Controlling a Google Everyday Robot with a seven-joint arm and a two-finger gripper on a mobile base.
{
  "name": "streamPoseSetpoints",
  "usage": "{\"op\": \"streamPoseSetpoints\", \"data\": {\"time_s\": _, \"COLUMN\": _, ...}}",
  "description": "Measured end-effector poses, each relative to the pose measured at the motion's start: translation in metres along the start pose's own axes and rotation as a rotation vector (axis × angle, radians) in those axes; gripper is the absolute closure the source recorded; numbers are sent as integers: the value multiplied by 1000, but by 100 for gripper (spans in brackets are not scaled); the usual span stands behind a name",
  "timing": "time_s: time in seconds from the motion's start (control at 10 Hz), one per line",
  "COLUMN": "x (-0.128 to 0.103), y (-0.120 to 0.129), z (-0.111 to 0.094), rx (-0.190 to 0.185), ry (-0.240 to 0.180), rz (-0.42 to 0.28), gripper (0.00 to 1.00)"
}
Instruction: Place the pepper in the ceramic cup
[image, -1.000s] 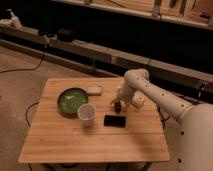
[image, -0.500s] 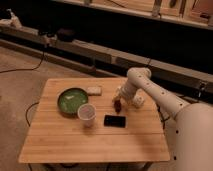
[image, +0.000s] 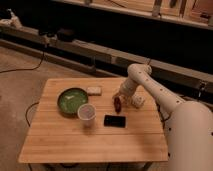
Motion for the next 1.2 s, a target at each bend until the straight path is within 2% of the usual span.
{"op": "streamPoseSetpoints", "data": {"time_s": 0.3, "x": 0, "y": -15, "z": -3, "rx": -15, "ry": -4, "rz": -53, "gripper": 35}}
{"op": "streamPoseSetpoints", "data": {"time_s": 0.6, "x": -6, "y": -27, "z": 4, "rx": -41, "ry": 10, "rz": -107, "gripper": 35}}
{"op": "streamPoseSetpoints", "data": {"time_s": 0.9, "x": -5, "y": -17, "z": 14, "rx": -106, "ry": 59, "rz": -132, "gripper": 35}}
{"op": "streamPoseSetpoints", "data": {"time_s": 1.1, "x": -4, "y": -7, "z": 18, "rx": -151, "ry": 79, "rz": -133, "gripper": 35}}
{"op": "streamPoseSetpoints", "data": {"time_s": 1.2, "x": -4, "y": -4, "z": 19, "rx": -167, "ry": 84, "rz": -129, "gripper": 39}}
